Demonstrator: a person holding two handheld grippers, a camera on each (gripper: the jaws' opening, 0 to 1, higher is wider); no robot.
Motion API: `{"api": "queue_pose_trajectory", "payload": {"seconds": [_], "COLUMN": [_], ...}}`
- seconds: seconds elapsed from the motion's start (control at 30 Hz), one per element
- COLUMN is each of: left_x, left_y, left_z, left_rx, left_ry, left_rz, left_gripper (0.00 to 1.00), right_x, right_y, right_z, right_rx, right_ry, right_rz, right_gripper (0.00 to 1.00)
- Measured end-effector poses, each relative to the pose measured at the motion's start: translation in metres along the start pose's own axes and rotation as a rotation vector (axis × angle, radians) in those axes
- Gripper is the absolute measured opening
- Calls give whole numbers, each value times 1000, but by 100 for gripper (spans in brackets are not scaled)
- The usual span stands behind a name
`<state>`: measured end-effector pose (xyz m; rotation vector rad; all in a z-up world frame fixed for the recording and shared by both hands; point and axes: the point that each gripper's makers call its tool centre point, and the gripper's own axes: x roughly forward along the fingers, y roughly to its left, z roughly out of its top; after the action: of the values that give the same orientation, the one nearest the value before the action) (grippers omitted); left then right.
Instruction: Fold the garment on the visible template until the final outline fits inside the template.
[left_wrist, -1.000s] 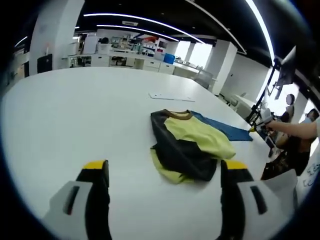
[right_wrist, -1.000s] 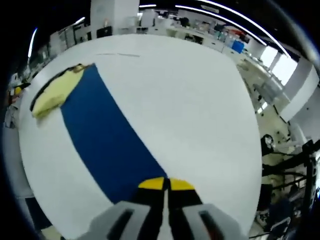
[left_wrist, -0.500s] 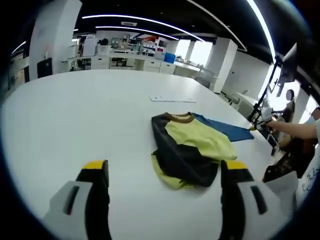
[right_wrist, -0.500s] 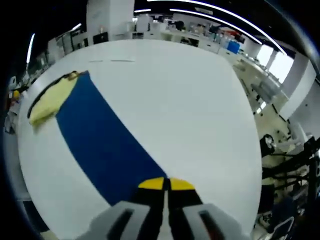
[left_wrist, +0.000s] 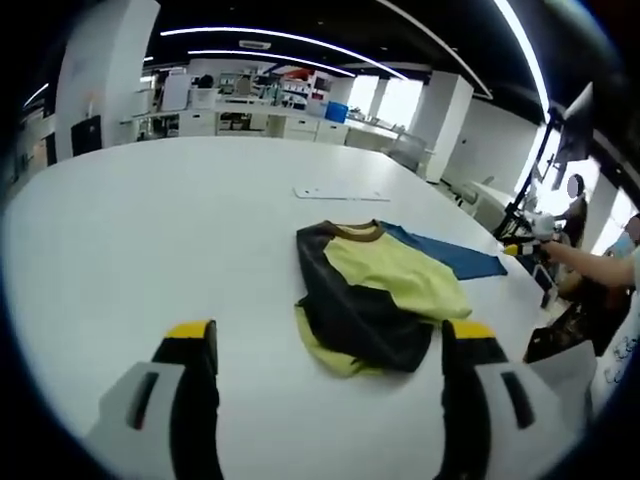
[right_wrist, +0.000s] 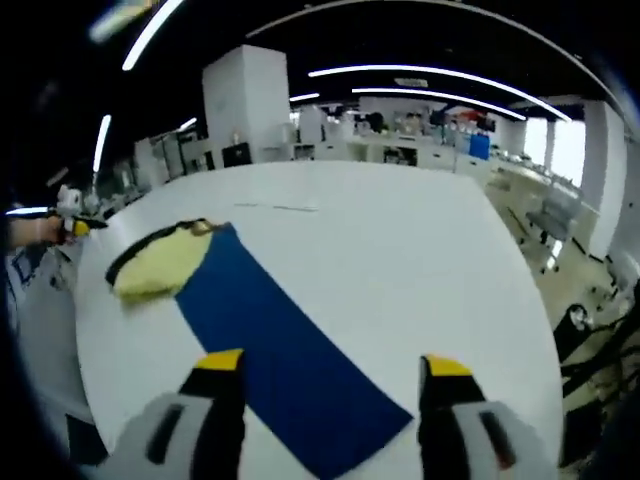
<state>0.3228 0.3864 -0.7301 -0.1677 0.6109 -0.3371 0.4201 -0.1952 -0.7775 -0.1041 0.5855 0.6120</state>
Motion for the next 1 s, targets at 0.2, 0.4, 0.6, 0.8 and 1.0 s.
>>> {"api": "queue_pose_trajectory", "payload": {"seconds": [0.2,0.4,0.6,0.8,1.0], "left_x": [10,16,21,18,28], "left_y": [-9,-10,-18,-24,-44], "left_z": [-1,-2,-8,-12,-20], "left_rx": [-7,0,-5,-4,44], "left_ry": [2,11,10,7,35], "left_rz": [-18,-30,-35,-42,-69], "left_gripper": [90,89,88,86,82], "right_x": [6,15,22,24,21], "right_y": [54,83,97,98,102], "right_z": [-3,-4,4,6,6], "right_rx": [-69,-81,-89,-93,-84], "right_ry": [-9,-20,-38,-38,-36], "right_rz": [109,178,225,232,234], "right_gripper": [94,100,100,100,100]}}
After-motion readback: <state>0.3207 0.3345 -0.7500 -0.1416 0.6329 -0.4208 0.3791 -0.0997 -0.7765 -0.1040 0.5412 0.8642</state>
